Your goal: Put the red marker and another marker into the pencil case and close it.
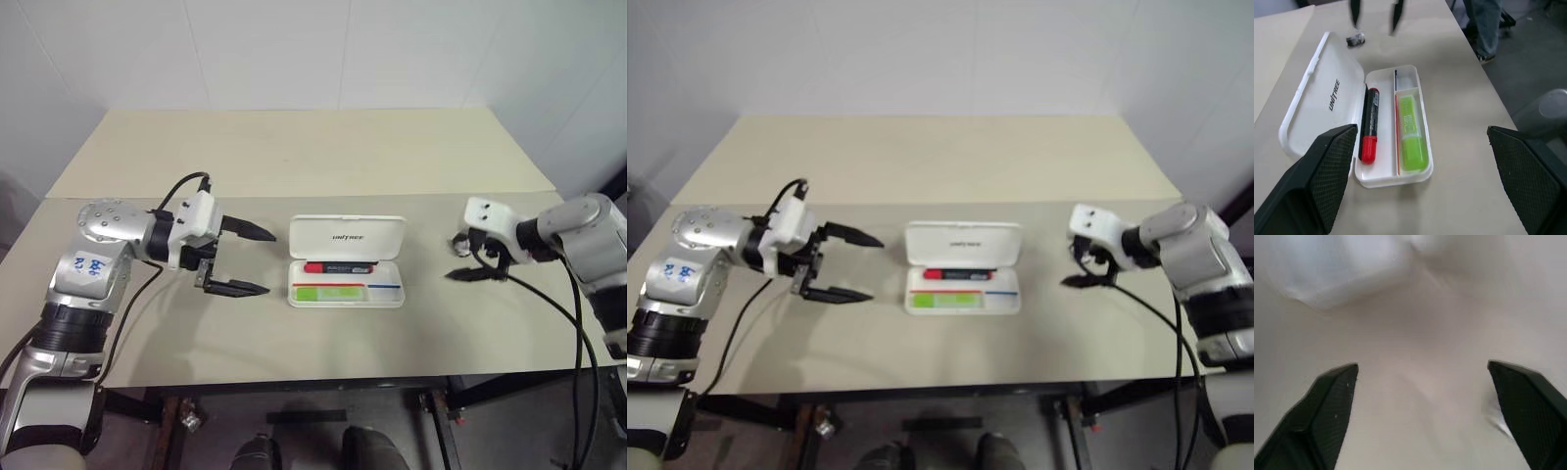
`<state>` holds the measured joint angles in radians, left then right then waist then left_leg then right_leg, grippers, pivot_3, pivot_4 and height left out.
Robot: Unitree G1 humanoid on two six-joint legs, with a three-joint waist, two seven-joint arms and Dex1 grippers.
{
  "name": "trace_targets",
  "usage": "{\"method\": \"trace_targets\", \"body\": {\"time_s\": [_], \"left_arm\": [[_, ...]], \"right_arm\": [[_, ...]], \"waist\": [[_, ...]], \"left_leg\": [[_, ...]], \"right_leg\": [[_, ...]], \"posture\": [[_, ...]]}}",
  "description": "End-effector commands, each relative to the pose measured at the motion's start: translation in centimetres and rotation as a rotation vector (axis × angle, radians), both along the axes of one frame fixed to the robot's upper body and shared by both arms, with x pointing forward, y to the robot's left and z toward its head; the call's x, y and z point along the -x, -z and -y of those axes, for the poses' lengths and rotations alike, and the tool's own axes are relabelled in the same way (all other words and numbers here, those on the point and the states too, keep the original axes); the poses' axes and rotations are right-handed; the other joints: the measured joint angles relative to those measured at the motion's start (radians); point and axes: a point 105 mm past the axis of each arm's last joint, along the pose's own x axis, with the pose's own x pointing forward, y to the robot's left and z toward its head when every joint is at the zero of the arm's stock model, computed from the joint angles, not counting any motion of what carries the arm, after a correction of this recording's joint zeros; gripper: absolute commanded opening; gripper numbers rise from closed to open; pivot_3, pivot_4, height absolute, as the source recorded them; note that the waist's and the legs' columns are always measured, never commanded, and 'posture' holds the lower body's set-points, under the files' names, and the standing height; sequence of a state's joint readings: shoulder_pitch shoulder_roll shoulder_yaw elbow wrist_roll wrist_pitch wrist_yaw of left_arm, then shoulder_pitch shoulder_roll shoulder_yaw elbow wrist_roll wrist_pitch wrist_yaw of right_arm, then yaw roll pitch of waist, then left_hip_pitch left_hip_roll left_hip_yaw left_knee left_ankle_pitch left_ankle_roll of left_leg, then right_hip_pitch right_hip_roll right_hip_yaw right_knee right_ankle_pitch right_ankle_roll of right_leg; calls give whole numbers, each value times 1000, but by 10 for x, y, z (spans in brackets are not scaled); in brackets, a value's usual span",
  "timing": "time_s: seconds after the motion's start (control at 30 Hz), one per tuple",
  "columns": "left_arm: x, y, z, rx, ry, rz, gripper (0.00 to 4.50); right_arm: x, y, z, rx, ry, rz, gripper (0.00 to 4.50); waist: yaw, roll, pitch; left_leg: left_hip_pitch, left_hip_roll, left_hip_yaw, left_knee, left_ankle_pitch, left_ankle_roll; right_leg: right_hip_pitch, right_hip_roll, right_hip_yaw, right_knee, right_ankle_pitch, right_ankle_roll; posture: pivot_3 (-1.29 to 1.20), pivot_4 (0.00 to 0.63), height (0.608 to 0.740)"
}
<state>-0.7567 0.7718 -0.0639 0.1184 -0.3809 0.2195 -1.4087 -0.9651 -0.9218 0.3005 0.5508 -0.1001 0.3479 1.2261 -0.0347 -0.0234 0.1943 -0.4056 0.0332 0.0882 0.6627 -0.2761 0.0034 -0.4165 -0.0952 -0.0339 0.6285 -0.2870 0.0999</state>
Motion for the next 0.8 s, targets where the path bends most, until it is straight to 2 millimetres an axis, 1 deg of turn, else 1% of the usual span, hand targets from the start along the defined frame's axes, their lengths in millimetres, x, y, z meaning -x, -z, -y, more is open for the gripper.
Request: {"method": "trace_targets", "body": {"time_s": [0.03, 0.13, 0.17, 0.2, 0.27, 0.4, 0.6, 0.73, 0.8], "left_arm": [[-1, -9, 7, 4, 12, 42, 4500], [1, -9, 9, 10, 21, 41, 4500], [2, -8, 9, 9, 22, 37, 4500], [3, -7, 8, 9, 21, 34, 4500], [4, -5, 5, 8, 14, 26, 4500], [5, -2, 2, 9, 7, 21, 4500], [5, 0, 5, 19, 16, 18, 4500], [5, 1, 7, 22, 21, 20, 4500], [5, 1, 7, 21, 21, 21, 4500]], "right_arm": [[-19, -10, 9, -10, 116, 65, 4481], [-26, -4, 11, -51, 203, 37, 4481], [-27, -1, 15, -42, 237, 27, 4481], [-27, 1, 18, -33, 267, 12, 4481], [-25, 3, 20, -72, 328, -31, 4481], [-20, 2, 18, -142, 410, -97, 4481], [-18, 8, 23, -195, 544, -156, 4481], [-18, 12, 23, -260, 607, -185, 4481], [-19, 14, 25, -259, 624, -178, 4481]], "waist": [[0, 0, 0], [2, 0, 0], [4, 0, 0], [5, 1, 0], [8, 1, 1], [7, 1, 1], [6, 1, 1], [6, 1, 1], [6, 1, 1]], "left_leg": [[0, 0, 0, 0, 1, -1], [-1, 2, 2, -1, 2, -4], [-1, 2, 3, -1, 2, -4], [-1, 2, 3, -1, 2, -4], [-2, 1, 4, -1, 1, -3], [-3, 1, 6, 0, 0, 0], [-3, 0, 6, 0, 0, 0], [-3, 0, 6, 0, 0, 0], [-3, 0, 7, 0, 0, 0]], "right_leg": [[0, 0, 0, 0, 0, 0], [-2, 1, 2, 0, 0, 0], [-2, 1, 3, 0, 0, 0], [-2, 1, 3, 0, 0, 0], [-2, 1, 5, 0, 1, 1], [-2, -1, 7, -1, 1, 2], [-3, -1, 8, -1, 2, 3], [-3, 0, 9, 0, 2, 3], [-4, 0, 9, 0, 2, 3]], "posture": [[0, 150, 740], [0, 150, 740], [0, 150, 740], [0, 150, 740], [0, 150, 740], [0, 150, 740], [0, 150, 740], [0, 150, 740], [0, 150, 740]]}}
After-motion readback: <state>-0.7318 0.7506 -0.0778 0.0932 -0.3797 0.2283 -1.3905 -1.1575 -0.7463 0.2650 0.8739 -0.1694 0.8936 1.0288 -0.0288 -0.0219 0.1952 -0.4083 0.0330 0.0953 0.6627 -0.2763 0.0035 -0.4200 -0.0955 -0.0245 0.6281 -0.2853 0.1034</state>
